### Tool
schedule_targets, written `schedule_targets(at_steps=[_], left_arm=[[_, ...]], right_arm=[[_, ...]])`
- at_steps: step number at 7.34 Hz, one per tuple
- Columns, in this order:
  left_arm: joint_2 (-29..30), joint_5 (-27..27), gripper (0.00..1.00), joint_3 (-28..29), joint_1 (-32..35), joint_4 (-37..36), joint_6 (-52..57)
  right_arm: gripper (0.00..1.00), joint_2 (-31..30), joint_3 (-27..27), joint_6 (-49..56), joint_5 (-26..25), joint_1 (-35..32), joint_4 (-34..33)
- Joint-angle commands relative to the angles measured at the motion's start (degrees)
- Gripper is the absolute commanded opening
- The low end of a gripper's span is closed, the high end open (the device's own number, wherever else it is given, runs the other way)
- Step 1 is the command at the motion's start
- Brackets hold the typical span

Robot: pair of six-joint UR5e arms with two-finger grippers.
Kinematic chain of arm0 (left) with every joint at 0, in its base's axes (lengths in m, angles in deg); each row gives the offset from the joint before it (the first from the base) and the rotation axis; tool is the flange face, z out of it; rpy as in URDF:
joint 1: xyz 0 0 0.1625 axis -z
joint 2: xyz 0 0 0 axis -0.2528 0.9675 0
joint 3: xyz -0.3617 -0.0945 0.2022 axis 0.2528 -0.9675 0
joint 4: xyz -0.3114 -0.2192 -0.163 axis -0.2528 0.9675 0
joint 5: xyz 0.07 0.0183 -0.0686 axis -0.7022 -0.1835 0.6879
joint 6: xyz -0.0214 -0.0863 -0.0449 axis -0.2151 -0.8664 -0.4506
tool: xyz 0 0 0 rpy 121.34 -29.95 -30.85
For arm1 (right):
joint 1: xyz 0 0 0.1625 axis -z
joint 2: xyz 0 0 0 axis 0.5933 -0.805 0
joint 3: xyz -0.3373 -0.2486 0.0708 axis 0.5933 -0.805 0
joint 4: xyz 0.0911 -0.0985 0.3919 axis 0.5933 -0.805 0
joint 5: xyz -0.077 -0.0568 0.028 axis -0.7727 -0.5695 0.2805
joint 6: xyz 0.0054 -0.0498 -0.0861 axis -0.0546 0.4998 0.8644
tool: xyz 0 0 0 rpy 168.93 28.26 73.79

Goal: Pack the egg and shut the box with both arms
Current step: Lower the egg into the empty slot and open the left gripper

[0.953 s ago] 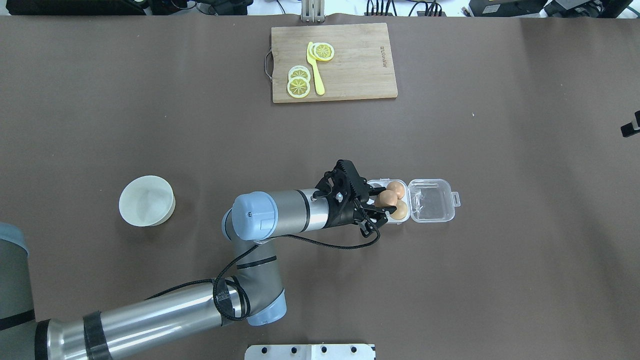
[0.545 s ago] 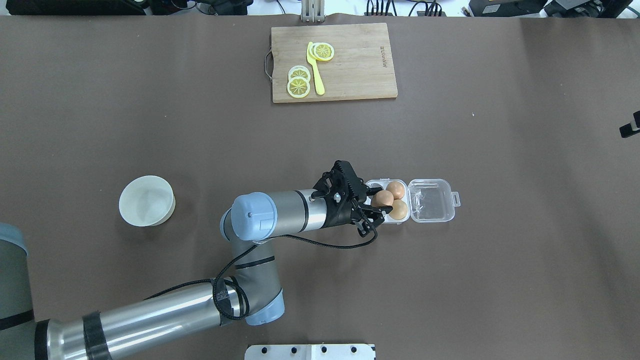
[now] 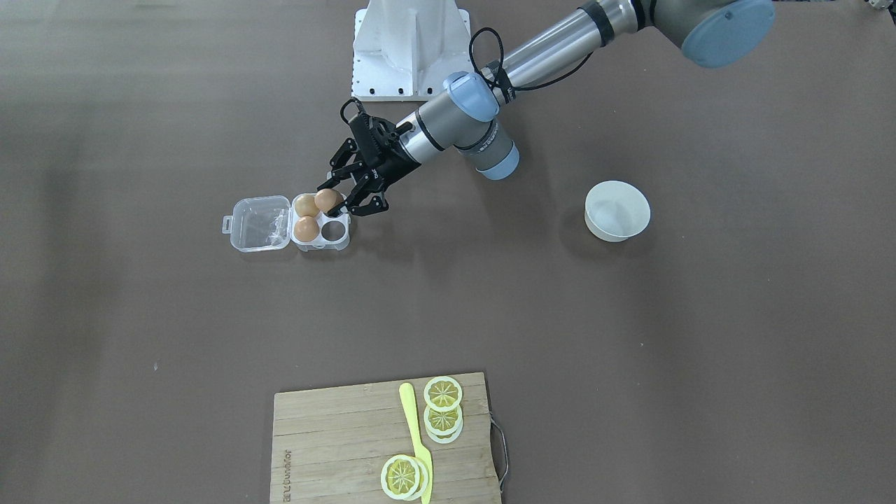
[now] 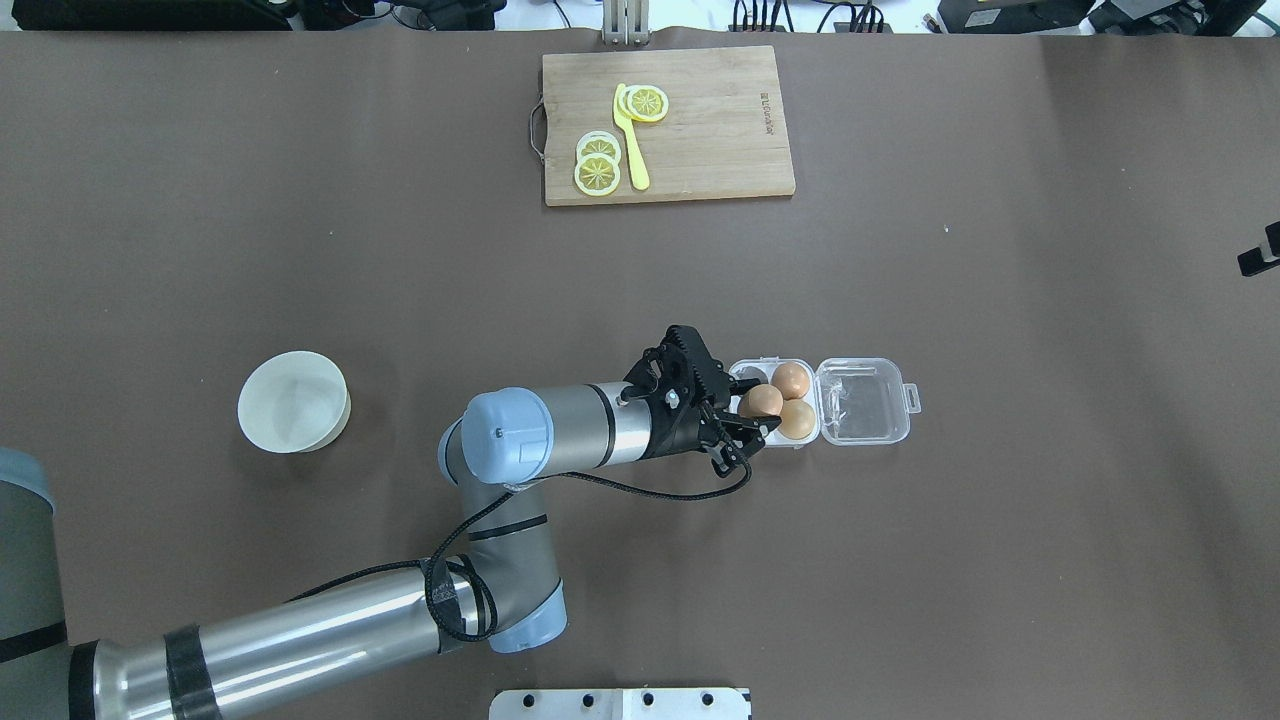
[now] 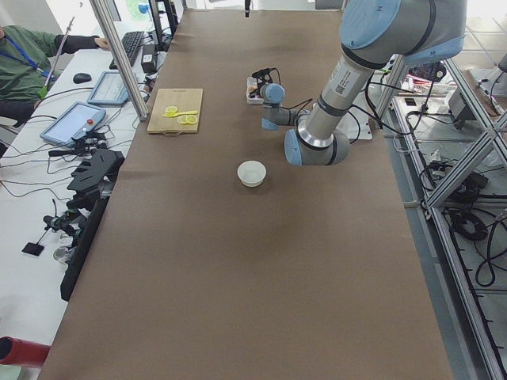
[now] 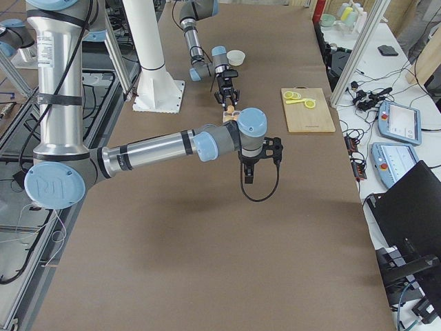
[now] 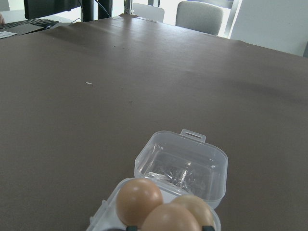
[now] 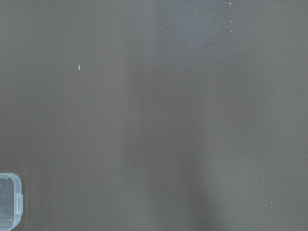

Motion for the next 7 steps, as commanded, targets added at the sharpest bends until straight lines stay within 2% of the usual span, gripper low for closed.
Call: schedule_targets(at_steps=[1,2,3,4,5,6,7], left_arm=[[0.00,0.00,0.00,0.00,-0.48,-0.01,0.00],[0.08,-0.09,0.00,0.00,-0.48,-0.01,0.00],[0.09,-0.70,0.05,0.00,-0.66,-0.01,-0.09],[0.09,-2.09,0.25,0.00,-1.18,-0.10,-0.09],[0.35,-2.11,0.41,0.00,-1.19,-0.27,-0.26],[0.35,-2.11,0.80,-0.08,-1.19,-0.28,-0.26],[0.44,-2.11,0.97,-0.08,-1.19,-0.28,-0.70]], right_arm=[[1.00,0.07,0.01,0.04,0.01,0.06,0.00],[1.00,0.07,0.01,-0.05,0.01,0.06,0.00],[1.00,0.07,0.01,-0.05,0.01,0.06,0.09],[1.00,0.07,0.01,-0.05,0.01,0.06,0.09],[1.00,0.07,0.01,-0.05,0.01,0.06,0.09],[1.00,0.07,0.01,-0.05,0.01,0.06,0.09],[1.00,0.15,0.01,-0.05,0.01,0.06,0.00]])
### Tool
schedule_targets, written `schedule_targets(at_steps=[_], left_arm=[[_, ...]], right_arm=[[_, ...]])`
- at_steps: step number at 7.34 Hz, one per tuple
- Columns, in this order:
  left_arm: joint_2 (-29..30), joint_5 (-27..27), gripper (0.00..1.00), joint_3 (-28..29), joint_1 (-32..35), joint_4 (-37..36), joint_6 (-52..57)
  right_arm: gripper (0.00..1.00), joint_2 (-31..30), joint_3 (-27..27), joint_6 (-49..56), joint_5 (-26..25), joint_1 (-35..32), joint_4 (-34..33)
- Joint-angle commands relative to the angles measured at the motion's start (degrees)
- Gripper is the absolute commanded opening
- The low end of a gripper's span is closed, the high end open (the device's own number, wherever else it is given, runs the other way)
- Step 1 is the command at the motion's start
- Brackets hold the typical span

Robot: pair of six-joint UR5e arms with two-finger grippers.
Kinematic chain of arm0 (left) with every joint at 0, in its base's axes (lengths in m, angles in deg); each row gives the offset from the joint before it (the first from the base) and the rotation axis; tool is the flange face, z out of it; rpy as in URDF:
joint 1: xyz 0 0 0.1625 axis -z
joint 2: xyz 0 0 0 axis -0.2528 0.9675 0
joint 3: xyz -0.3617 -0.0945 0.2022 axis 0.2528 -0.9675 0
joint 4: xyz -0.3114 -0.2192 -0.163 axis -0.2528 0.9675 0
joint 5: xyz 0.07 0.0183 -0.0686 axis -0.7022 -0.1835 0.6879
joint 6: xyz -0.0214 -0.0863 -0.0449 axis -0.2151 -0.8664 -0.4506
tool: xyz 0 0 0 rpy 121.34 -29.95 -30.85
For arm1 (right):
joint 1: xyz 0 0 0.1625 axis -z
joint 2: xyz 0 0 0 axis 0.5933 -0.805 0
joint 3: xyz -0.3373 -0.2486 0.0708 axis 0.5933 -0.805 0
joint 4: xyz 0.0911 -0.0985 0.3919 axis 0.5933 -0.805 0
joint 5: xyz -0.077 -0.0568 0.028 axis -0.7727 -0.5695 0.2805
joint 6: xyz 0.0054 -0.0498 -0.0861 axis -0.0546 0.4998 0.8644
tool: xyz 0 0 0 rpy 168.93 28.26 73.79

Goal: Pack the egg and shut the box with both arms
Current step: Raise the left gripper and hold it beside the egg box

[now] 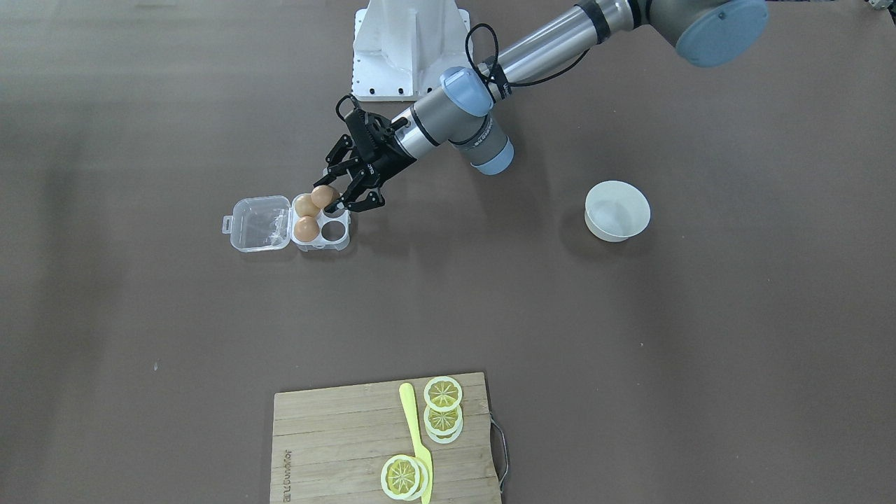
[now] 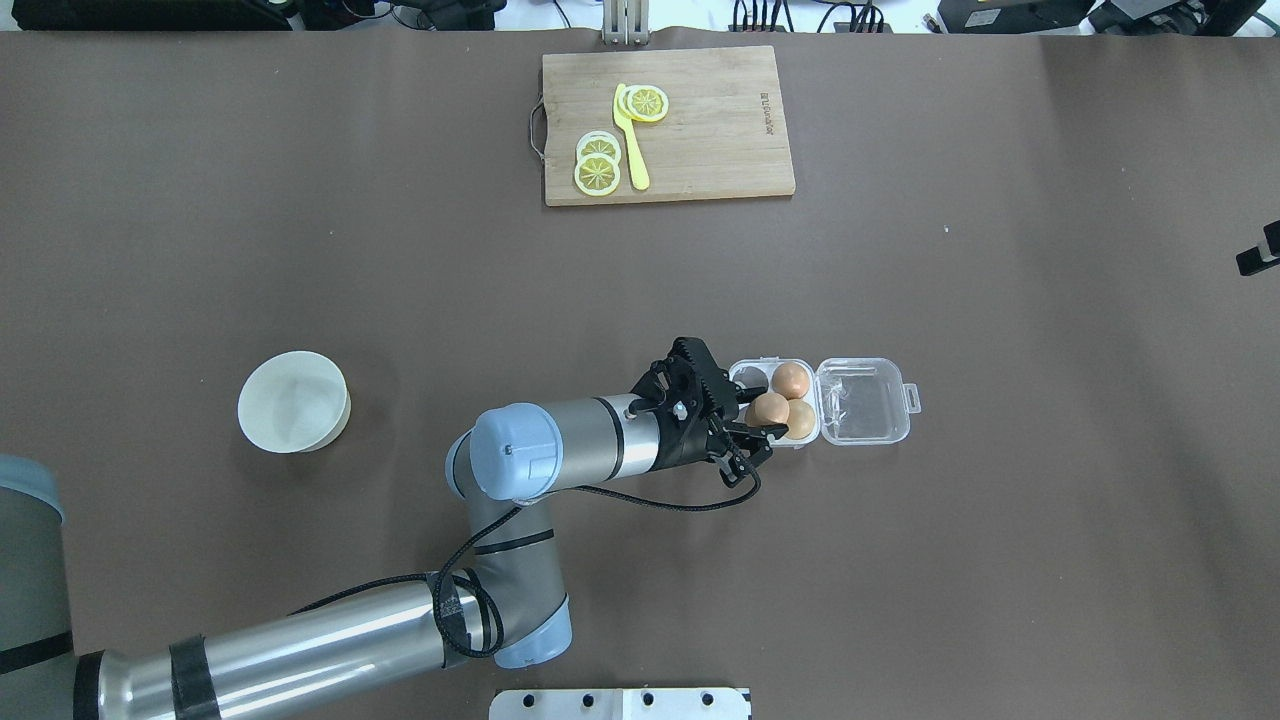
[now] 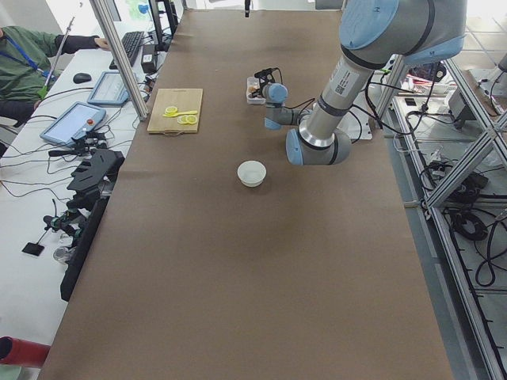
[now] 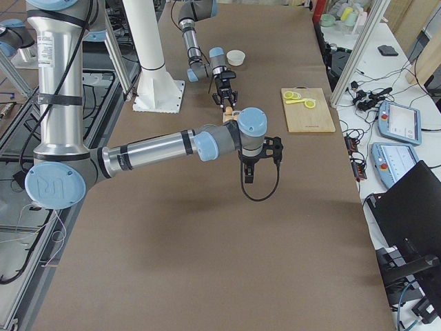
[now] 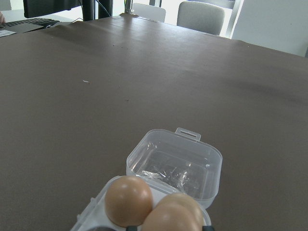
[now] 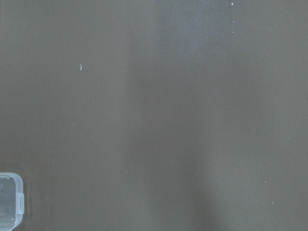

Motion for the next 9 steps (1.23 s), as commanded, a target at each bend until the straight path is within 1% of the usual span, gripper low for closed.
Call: schedule_targets(at_steps=[1,3,4,5,6,7,8,9], left_arm=[[0.10,-0.07,0.97,-0.13,-0.04,-0.03,-0.44],[0.10,0.02,0.97,-0.91,0.40,-0.03,-0.62],[0.01,0.63,0.97,-1.53,1.53,-0.90,-3.75],[-0.25,1.25,0.95,-3.36,2.68,-3.43,-6.05],[-0.78,3.69,0.60,-4.60,4.78,-6.76,-6.16],[-2.87,4.93,0.01,-5.83,6.45,-7.14,-6.16],[-3.50,6.77,0.00,-5.84,7.42,-8.19,-6.59],[-3.59,9.49,0.00,-7.58,7.52,-13.07,-14.78]], right_arm=[[1.00,0.06,0.00,0.00,0.44,0.00,0.02],[1.00,0.06,-0.09,0.09,0.35,0.00,0.02],[1.00,0.06,-0.09,0.09,0.26,0.00,0.02],[1.00,0.15,-0.09,0.09,0.26,0.00,0.02],[1.00,0.15,0.00,0.52,0.18,0.00,0.63],[1.00,0.15,-0.09,0.09,0.18,0.26,3.51],[1.00,0.15,-0.09,0.09,0.26,0.52,3.71],[1.00,0.15,0.00,0.00,0.35,0.61,3.71]])
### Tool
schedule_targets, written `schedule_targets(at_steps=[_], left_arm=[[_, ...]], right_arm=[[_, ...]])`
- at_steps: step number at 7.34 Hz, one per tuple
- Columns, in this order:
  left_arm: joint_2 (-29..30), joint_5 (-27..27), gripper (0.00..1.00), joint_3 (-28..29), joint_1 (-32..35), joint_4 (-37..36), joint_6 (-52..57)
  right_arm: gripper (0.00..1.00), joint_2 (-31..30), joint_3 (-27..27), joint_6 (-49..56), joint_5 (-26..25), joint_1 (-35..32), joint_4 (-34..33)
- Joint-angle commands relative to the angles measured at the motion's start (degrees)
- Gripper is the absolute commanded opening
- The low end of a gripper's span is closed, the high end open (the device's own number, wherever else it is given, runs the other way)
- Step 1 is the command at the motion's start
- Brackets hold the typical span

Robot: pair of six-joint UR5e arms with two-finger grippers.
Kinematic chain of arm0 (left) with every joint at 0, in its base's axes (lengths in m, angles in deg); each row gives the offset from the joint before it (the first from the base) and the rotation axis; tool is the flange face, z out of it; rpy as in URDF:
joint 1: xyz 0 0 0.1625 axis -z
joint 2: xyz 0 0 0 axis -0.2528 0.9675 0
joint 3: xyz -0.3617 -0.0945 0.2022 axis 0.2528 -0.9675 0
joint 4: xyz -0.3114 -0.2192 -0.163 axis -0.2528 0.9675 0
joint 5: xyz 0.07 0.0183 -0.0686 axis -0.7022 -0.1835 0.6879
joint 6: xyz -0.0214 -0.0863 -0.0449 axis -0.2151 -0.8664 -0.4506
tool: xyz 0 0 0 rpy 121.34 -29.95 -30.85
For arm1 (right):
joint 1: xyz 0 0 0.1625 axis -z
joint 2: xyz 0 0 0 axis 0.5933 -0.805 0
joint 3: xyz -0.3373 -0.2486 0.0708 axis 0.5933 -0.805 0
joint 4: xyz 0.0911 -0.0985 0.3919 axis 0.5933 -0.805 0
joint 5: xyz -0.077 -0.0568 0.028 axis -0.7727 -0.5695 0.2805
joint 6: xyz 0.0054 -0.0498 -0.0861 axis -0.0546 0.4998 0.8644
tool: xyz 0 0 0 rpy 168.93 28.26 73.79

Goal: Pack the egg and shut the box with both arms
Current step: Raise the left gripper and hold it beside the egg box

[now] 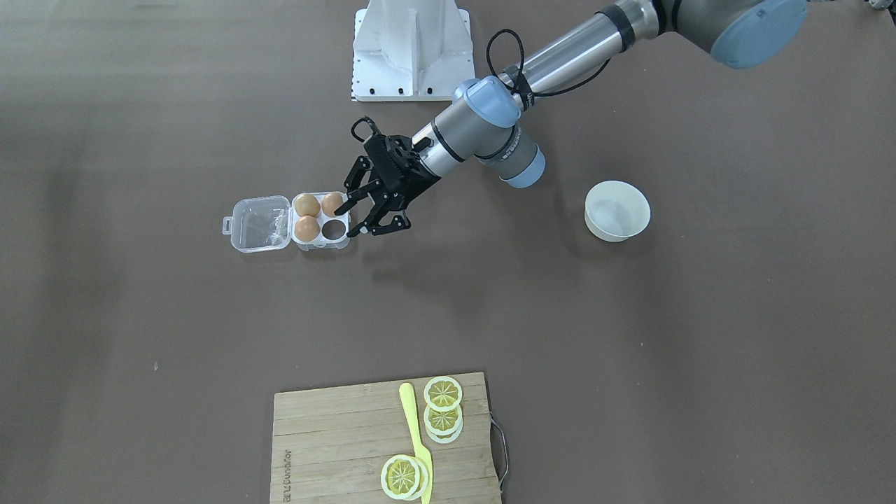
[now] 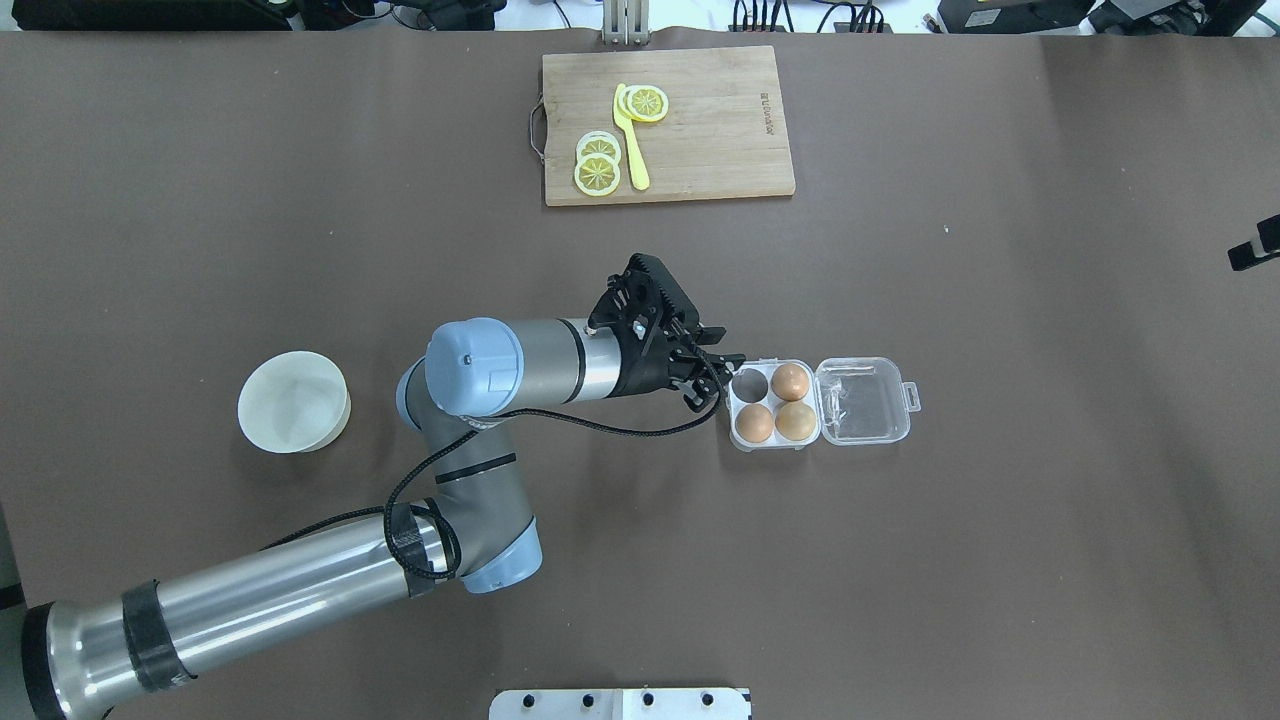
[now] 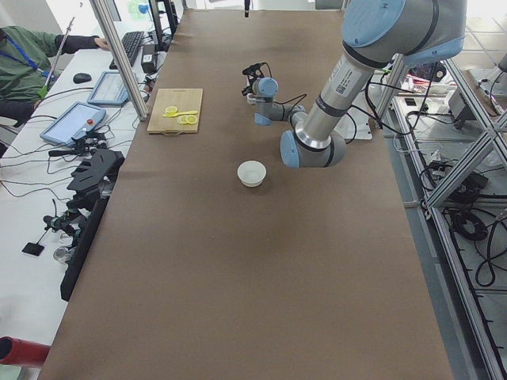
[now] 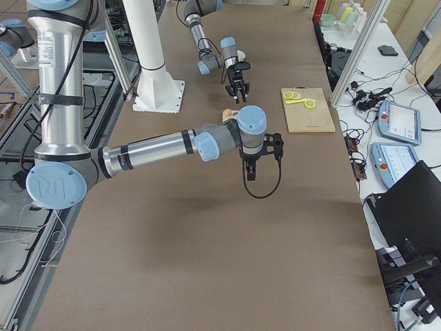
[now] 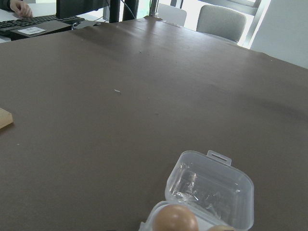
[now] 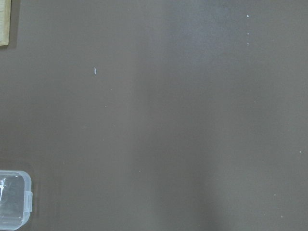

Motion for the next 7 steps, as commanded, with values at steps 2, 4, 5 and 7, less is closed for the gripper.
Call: schedule_targets(at_steps=[2,4,5,7], left_arm=[[-5.95,8.39,0.00,-12.64,0.48,-11.14,-38.81],[-7.12,7.97,0.00,-12.96,-1.61,-10.46,-59.41],[-7.11,6.23,0.00,-12.08,-2.76,-10.37,-59.28],[-3.45,3.85,0.00,-8.05,-4.87,-10.54,-59.28]], right_arm=[[1.00,-0.17,-0.03,-0.19,0.09,0.09,0.32],[1.00,-0.44,-0.03,-4.28,0.09,0.35,0.32],[1.00,-0.35,-0.20,-4.67,0.09,1.14,0.93],[1.00,-0.61,-0.38,-4.85,3.15,1.58,2.16]])
